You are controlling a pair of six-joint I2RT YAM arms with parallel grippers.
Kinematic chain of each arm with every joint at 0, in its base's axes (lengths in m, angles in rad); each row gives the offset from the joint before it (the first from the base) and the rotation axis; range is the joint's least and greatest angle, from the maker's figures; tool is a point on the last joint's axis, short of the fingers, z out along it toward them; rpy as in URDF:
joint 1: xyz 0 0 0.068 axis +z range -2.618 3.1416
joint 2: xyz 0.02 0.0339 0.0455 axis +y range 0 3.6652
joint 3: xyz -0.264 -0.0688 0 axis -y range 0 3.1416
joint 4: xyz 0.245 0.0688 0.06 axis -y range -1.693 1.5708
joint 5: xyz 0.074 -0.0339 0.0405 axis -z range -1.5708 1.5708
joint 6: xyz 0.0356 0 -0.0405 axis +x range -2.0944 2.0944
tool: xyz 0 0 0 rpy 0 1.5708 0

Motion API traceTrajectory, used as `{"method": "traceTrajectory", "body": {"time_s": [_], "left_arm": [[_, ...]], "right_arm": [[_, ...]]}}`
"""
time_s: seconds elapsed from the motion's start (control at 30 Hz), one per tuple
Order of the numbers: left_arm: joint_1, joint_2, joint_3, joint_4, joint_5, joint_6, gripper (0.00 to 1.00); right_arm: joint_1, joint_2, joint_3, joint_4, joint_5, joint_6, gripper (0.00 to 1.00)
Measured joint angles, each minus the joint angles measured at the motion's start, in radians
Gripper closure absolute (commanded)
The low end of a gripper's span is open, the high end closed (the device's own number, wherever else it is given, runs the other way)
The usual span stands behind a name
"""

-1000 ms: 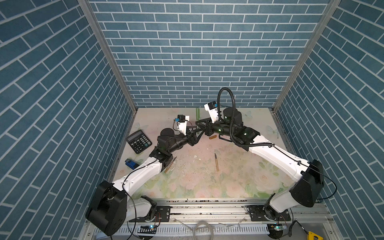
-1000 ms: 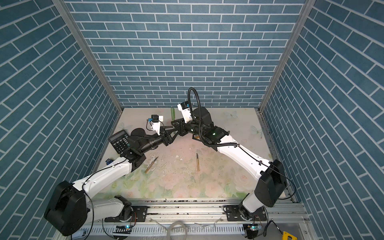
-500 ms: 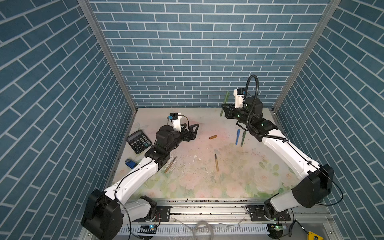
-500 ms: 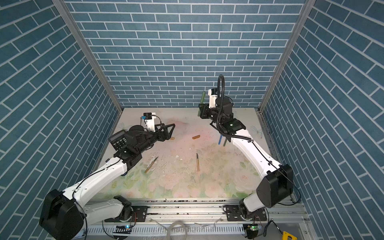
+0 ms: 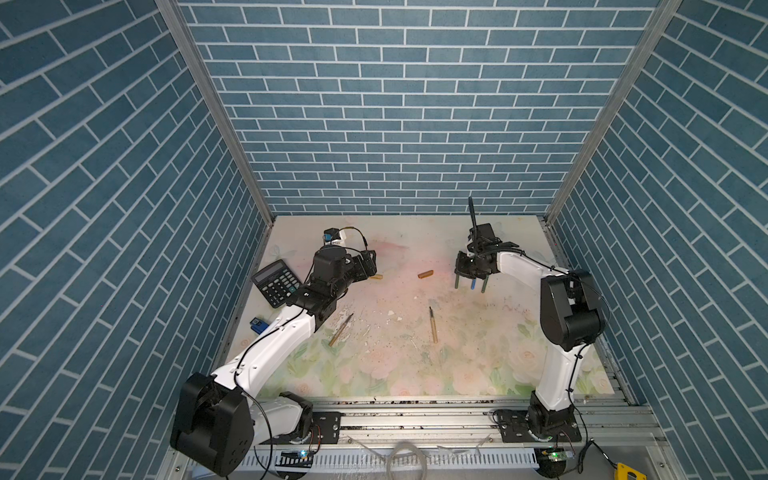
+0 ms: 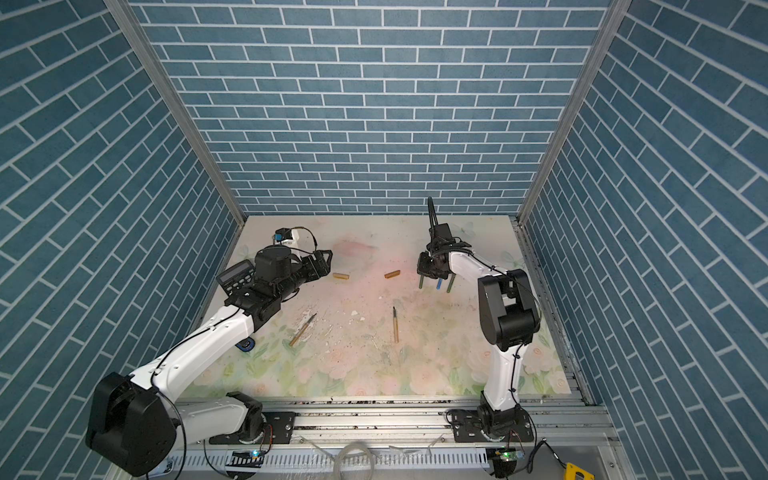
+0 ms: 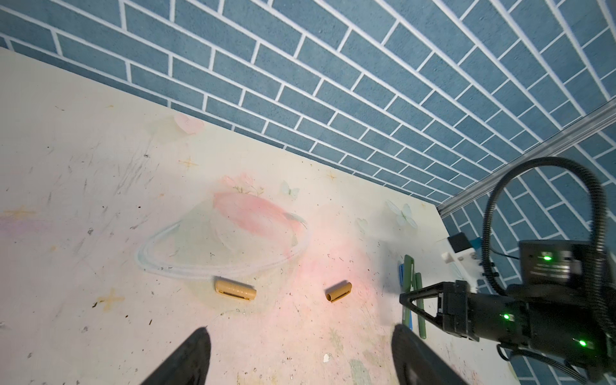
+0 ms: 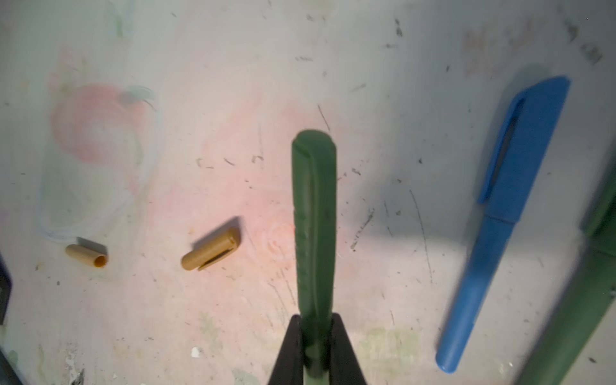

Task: Insert the pens into the pen caps
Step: 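Open the left gripper and pull the capped pen away with the right gripper, then lower the capped green pen beside the blue pen and open the right gripper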

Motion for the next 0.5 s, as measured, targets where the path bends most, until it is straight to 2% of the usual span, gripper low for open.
{"method": "traceTrajectory", "body": {"time_s": [0.23, 0.5], "left_arm": [[0.003, 0.000, 0.000, 0.005, 0.034, -0.011, 0.14], [0.005, 0.000, 0.000, 0.029, 0.079, -0.022, 0.15]], "right_arm": [[-0.013, 0.088, 0.090, -0.065, 0.004, 0.000, 0.93], [-0.030, 0.153, 0.156, -0.114, 0.063, -0.003, 0.89]]}}
